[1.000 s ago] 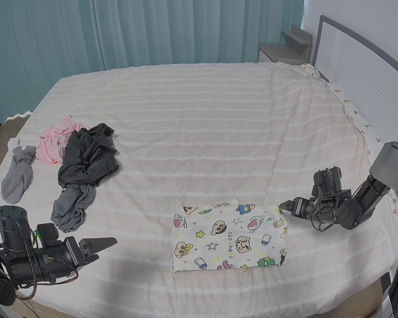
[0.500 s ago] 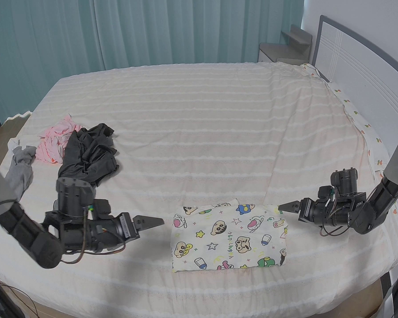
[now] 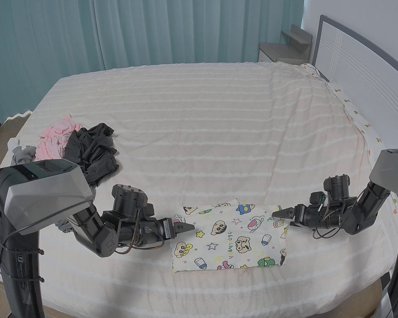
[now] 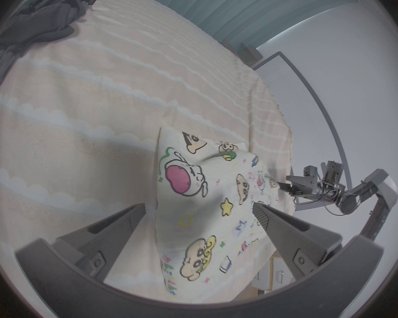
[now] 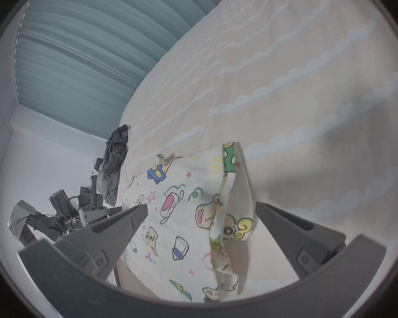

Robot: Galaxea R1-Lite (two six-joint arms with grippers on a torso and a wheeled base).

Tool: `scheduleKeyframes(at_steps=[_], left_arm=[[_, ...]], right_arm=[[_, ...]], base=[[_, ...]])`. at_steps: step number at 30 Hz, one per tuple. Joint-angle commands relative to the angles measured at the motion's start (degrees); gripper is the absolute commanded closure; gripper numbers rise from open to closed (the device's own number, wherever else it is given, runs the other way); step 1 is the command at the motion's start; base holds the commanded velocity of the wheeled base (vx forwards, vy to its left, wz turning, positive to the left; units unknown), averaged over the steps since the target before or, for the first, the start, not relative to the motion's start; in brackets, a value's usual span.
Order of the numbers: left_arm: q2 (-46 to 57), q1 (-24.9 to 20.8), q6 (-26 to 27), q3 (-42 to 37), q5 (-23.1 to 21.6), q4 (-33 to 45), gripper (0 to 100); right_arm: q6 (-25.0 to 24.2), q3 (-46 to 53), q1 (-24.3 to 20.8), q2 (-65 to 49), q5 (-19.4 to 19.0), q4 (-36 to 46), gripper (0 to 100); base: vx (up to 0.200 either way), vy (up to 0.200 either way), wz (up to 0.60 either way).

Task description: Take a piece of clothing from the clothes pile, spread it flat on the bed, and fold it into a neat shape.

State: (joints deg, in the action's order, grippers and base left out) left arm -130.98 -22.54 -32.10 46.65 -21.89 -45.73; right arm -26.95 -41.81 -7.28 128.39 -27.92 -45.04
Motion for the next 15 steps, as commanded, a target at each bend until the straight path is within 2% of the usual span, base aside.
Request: scheduleKeyframes(at_steps=[1,6,15], left_arm=[[-3.58,-1.01,0.28,1.69,0.45,0.2,0],[-3.76,-1.01,3.53,1.86,0.8,1.69,0],[-5.78,-2.95,3.53,4.24,0.62,1.25,0]], right_arm=[[0.06,-2.92,-1.07,3.97,0.06,0.57,0],[0.06,-4.33,-1.34,5.2,0.06,0.48,0],[0.15,-5.47,-2.92,6.35,-0.3,0.13,0]], base=[[0.0,0.0,0.0],[0.0,0.0,0.0],[0.0,0.0,0.0]])
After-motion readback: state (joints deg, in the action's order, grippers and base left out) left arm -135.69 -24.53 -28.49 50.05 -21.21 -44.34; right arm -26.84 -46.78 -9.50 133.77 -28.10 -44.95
